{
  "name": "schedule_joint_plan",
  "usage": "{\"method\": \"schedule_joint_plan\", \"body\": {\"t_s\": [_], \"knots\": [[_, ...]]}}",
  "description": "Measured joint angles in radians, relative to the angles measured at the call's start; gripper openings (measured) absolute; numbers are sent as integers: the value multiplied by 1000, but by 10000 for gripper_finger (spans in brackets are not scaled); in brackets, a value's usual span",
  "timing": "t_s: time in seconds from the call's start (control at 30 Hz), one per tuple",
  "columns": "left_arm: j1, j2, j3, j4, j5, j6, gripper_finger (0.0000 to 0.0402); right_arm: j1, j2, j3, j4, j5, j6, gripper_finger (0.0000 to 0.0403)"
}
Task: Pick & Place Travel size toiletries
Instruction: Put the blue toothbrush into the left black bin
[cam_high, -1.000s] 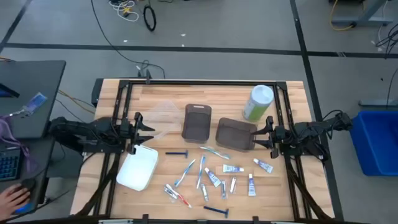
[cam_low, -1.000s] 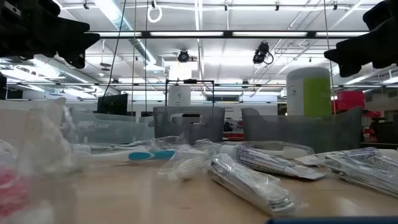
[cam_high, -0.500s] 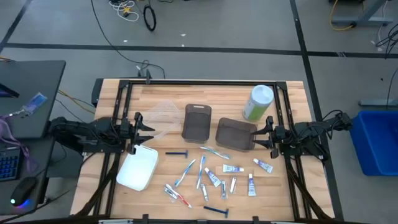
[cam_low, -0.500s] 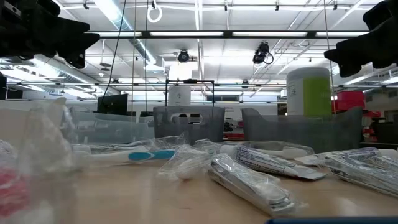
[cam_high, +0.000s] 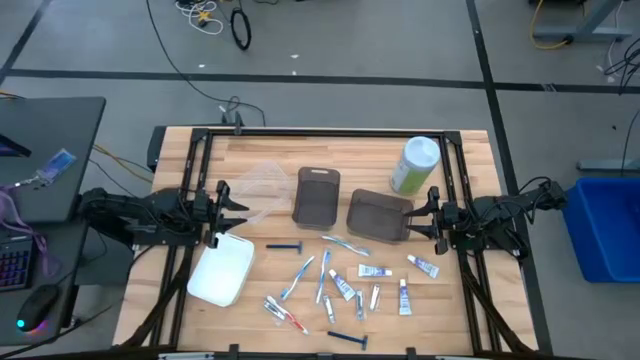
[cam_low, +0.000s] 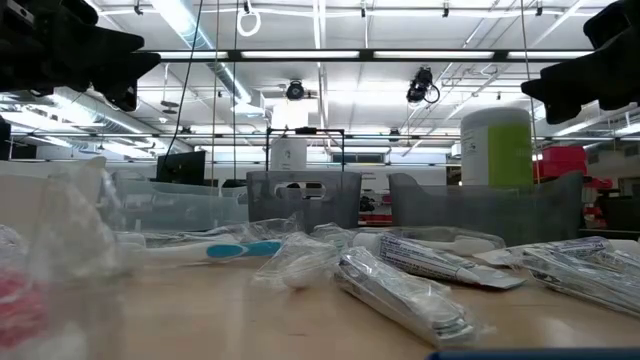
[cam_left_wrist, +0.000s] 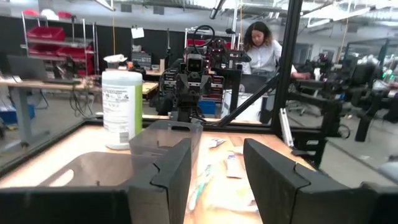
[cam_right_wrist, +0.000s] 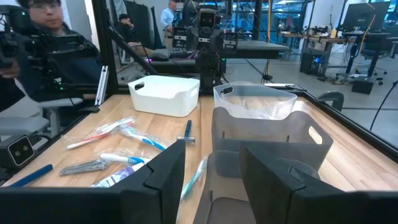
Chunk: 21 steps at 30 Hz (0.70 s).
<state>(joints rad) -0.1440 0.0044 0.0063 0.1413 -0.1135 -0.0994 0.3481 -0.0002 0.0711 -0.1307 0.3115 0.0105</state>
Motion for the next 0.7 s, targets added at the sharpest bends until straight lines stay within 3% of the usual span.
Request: {"method": "schedule_joint_plan", "body": {"t_s": [0.37, 0.53, 0.7], "knots": [[0, 0, 0, 60, -45, -48, 153, 0, 0, 0, 0, 0, 0, 158], [0, 0, 0, 60, -56, -239, 153, 0, 0, 0, 0, 0, 0, 161], [0, 15, 0, 131, -22, -308, 153, -2, 0, 0, 61, 32, -36, 164]]}}
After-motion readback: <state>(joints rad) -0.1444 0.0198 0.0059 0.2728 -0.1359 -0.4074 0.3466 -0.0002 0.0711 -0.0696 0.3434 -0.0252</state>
